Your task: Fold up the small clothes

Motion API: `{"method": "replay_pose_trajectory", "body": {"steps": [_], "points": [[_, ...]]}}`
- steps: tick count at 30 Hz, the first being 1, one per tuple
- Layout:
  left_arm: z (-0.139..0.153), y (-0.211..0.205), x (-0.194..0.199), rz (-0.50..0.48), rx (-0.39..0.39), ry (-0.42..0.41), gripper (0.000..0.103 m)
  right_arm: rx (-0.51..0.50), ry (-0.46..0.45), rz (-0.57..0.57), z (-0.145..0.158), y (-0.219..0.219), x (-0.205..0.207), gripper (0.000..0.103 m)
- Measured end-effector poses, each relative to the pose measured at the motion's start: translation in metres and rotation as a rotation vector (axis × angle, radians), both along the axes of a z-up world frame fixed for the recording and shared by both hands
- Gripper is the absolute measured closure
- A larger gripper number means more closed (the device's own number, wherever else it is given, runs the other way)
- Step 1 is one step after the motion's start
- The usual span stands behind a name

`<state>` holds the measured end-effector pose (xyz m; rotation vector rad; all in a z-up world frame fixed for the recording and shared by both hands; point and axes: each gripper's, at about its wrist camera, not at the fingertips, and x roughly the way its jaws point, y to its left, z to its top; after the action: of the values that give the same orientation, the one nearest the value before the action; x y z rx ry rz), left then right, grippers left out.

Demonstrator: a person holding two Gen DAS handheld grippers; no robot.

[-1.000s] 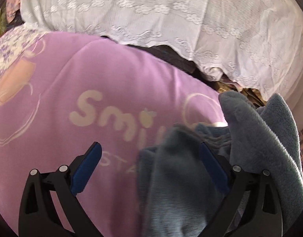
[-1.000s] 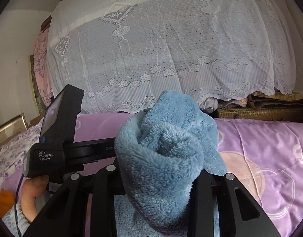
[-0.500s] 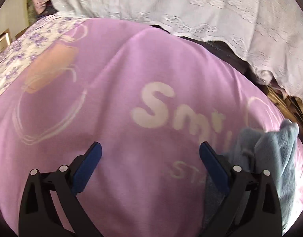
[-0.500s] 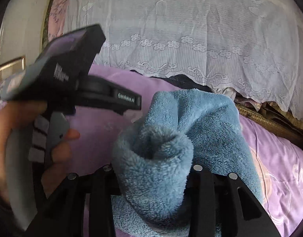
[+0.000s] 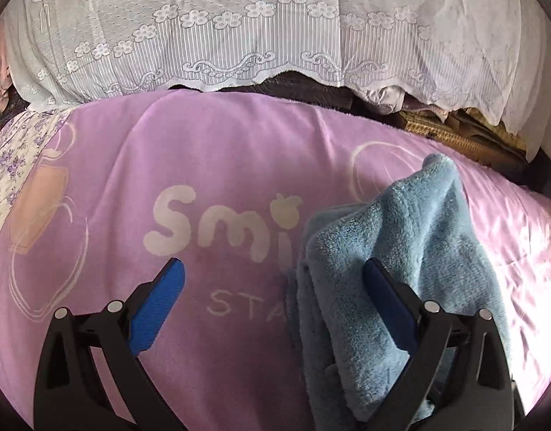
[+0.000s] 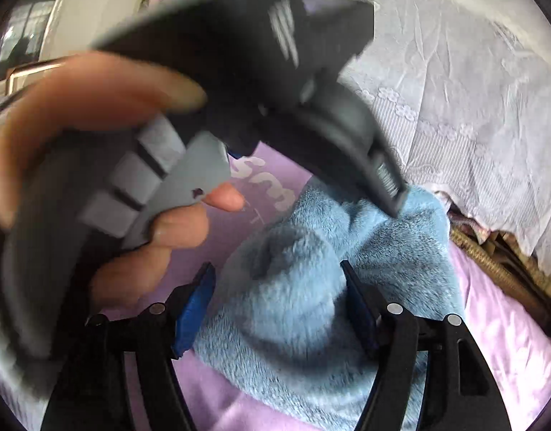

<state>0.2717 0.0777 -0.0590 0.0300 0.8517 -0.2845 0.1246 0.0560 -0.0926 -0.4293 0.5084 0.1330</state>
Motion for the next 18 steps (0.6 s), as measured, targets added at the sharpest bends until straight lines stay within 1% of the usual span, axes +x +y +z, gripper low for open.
{"method": "replay_pose_trajectory", "body": {"steps": [2, 4, 5, 7, 8, 9, 10, 11, 12, 13, 15, 16, 17, 18], "points": [[-0.012, 0.005, 0.008, 0.037, -0.013, 0.045, 0.004, 0.021, -0.006, 0.048, 0.004, -0.005, -0.015, 0.032], [-0.026, 0.01, 0.017, 0.065, -0.025, 0.098, 0.004, 0.066, -0.015, 0.084, 0.011, -0.013, -0.032, 0.033], [-0.031, 0.013, 0.02, 0.078, -0.024, 0.109, 0.004, 0.104, -0.027, 0.096, 0.017, -0.02, -0.039, 0.034], [-0.036, 0.015, 0.021, 0.101, -0.01, 0.11, 0.004, 0.236, -0.053, 0.092, 0.037, -0.044, -0.047, 0.035], [-0.036, 0.015, 0.021, 0.104, -0.007, 0.107, 0.004, 0.323, -0.054, 0.071, 0.046, -0.059, -0.044, 0.045], [-0.036, 0.015, 0.02, 0.101, -0.005, 0.103, 0.004, 0.409, -0.043, 0.047, 0.054, -0.074, -0.036, 0.061], [-0.036, 0.014, 0.02, 0.102, 0.002, 0.095, 0.004, 0.485, -0.018, 0.013, 0.059, -0.089, -0.023, 0.068], [-0.036, 0.013, 0.019, 0.103, 0.009, 0.087, 0.004, 0.545, 0.021, -0.036, 0.063, -0.103, -0.006, 0.079], [-0.035, 0.012, 0.018, 0.103, 0.015, 0.081, 0.004, 0.58, 0.059, -0.075, 0.065, -0.113, 0.011, 0.084], [-0.035, 0.012, 0.018, 0.101, 0.018, 0.076, 0.004, 0.597, 0.091, -0.104, 0.066, -0.122, 0.029, 0.086], [-0.035, 0.013, 0.017, 0.099, 0.02, 0.072, 0.004, 0.606, 0.136, -0.172, 0.063, -0.139, 0.063, 0.087], [-0.035, 0.013, 0.017, 0.098, 0.023, 0.07, 0.004, 0.597, 0.177, -0.192, 0.058, -0.141, 0.076, 0.087], [-0.035, 0.013, 0.017, 0.098, 0.031, 0.065, 0.004, 0.58, 0.23, -0.21, 0.049, -0.143, 0.09, 0.093], [-0.036, 0.012, 0.016, 0.099, 0.046, 0.06, 0.004, 0.566, 0.259, -0.236, 0.035, -0.15, 0.098, 0.095]]}}
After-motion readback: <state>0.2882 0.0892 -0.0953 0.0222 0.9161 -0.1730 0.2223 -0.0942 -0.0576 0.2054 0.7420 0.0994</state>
